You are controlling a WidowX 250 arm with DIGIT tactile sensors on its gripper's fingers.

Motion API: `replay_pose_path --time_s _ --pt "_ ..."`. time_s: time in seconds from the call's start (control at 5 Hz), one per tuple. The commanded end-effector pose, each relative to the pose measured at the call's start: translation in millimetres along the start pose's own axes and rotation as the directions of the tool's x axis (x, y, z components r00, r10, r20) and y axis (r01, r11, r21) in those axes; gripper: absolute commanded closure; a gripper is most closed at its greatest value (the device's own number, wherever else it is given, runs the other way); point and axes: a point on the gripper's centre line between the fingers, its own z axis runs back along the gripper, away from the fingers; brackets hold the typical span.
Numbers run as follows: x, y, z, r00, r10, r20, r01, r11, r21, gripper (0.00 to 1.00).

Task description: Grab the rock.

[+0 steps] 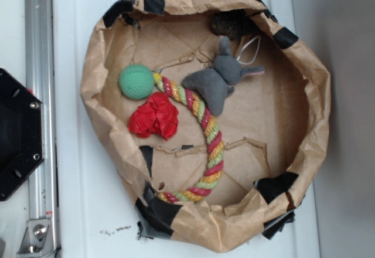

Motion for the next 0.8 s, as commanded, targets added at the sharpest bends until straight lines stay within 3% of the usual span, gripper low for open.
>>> replay_pose_path --time_s 0.0,0.2,0.4,0.6 --pt "0.0 0.0 0.0 1.000 0.000 0.000 0.000 1.000 0.000 0.00" --pt "46.1 15.6 -39.6 0.994 0.090 0.056 -0.094 0.993 0.074 0.00" --pt "78.2 26.4 -47.1 0.937 0.238 0.255 -0.266 0.961 0.080 0.00" --pt "108.4 32.4 -66.0 0.826 0.393 0.404 -0.429 0.903 -0.001 0.00"
